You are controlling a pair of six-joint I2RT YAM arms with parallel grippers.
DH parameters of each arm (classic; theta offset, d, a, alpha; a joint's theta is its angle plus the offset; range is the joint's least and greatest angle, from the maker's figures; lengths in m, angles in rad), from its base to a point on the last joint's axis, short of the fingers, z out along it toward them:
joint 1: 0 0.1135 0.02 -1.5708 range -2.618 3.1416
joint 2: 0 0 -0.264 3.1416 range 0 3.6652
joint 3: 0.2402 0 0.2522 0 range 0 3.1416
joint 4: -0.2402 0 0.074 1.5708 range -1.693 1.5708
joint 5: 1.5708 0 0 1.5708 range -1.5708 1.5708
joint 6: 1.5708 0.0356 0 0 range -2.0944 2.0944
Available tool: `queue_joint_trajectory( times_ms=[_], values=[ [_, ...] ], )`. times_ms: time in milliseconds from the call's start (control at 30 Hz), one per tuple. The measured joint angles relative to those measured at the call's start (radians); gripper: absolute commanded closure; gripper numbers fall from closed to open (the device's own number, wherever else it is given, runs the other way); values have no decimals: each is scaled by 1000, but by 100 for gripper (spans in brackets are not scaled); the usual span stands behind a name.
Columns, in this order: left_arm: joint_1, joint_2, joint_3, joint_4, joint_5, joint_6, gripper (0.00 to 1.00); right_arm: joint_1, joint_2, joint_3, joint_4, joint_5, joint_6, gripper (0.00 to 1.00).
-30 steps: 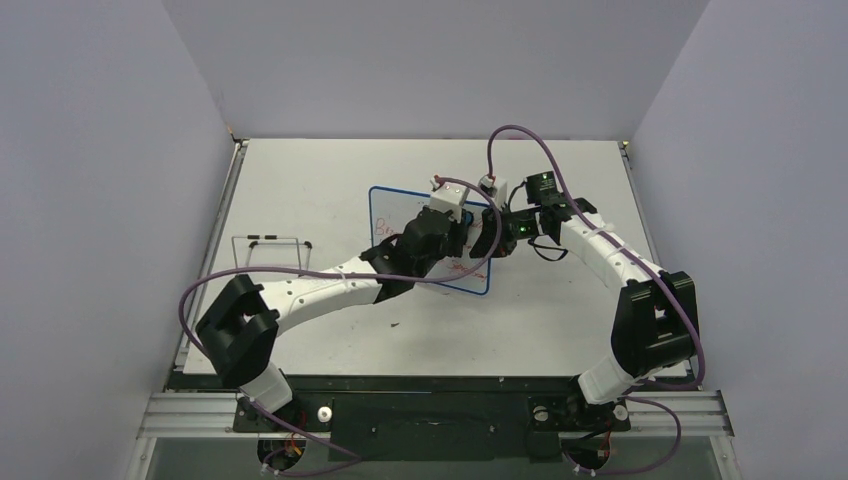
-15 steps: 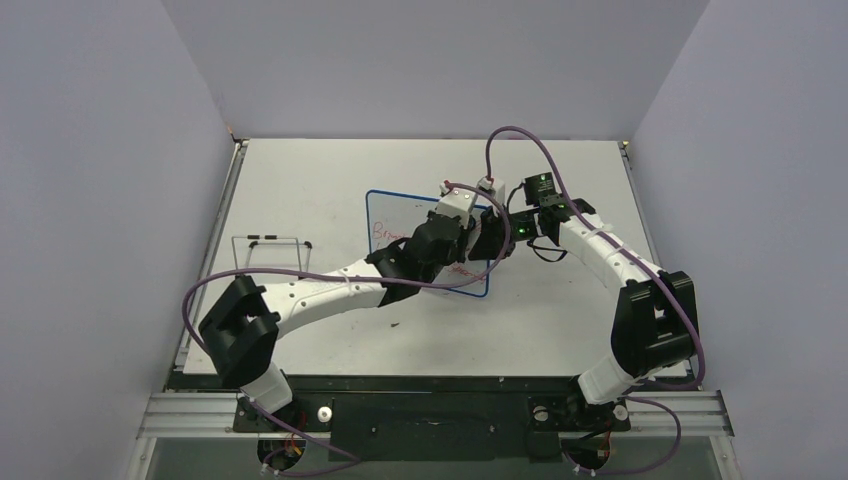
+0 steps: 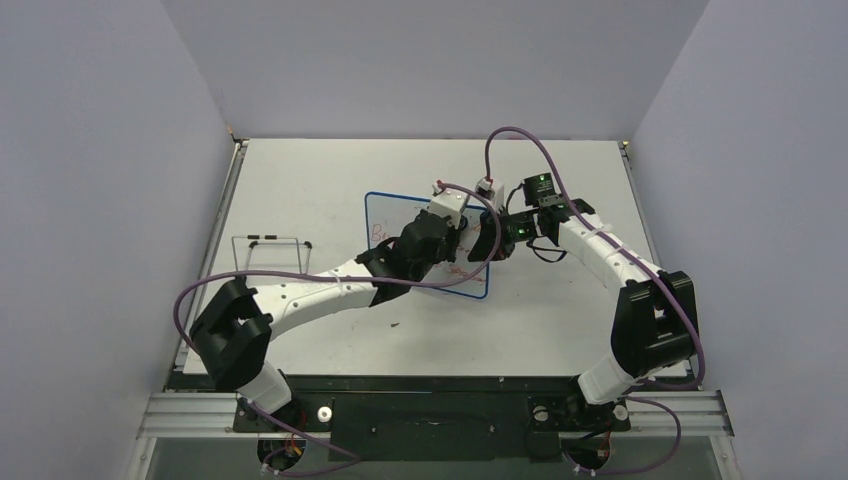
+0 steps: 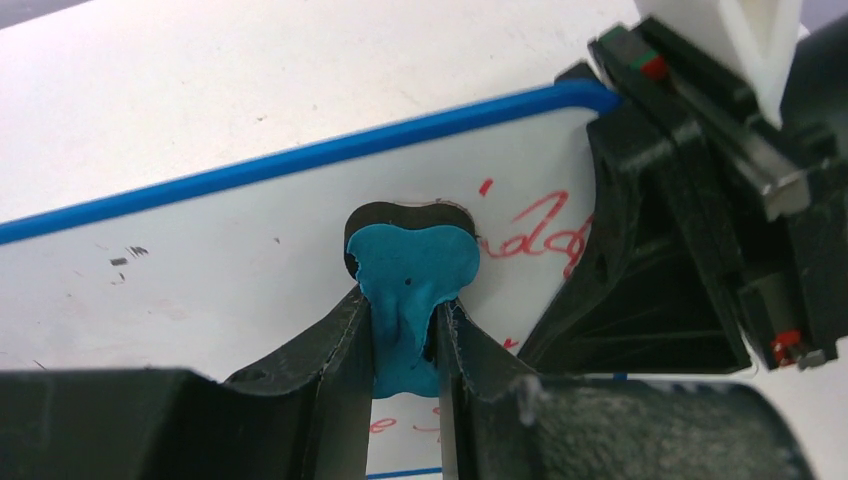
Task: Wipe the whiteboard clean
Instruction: Erase the whiteboard at the whiteboard stand.
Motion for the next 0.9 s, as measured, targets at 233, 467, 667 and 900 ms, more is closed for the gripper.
queue_joint_trajectory(
  times_ms=[233,467,667,900],
  values=[
    [-28,-11,-61,13,34,23,100,1,0,0,-5,-2,-1,100],
    [-35,-1,-32,-23,23,39,100,2,0,0,-5,-3,-8,100],
    [-31,38,71,-71,2,52,100,-4,-1,0,3,3,-7,100],
    [-13,42,109,-77,6,61,100,-5,-3,0,3,4,-6,100]
  ],
)
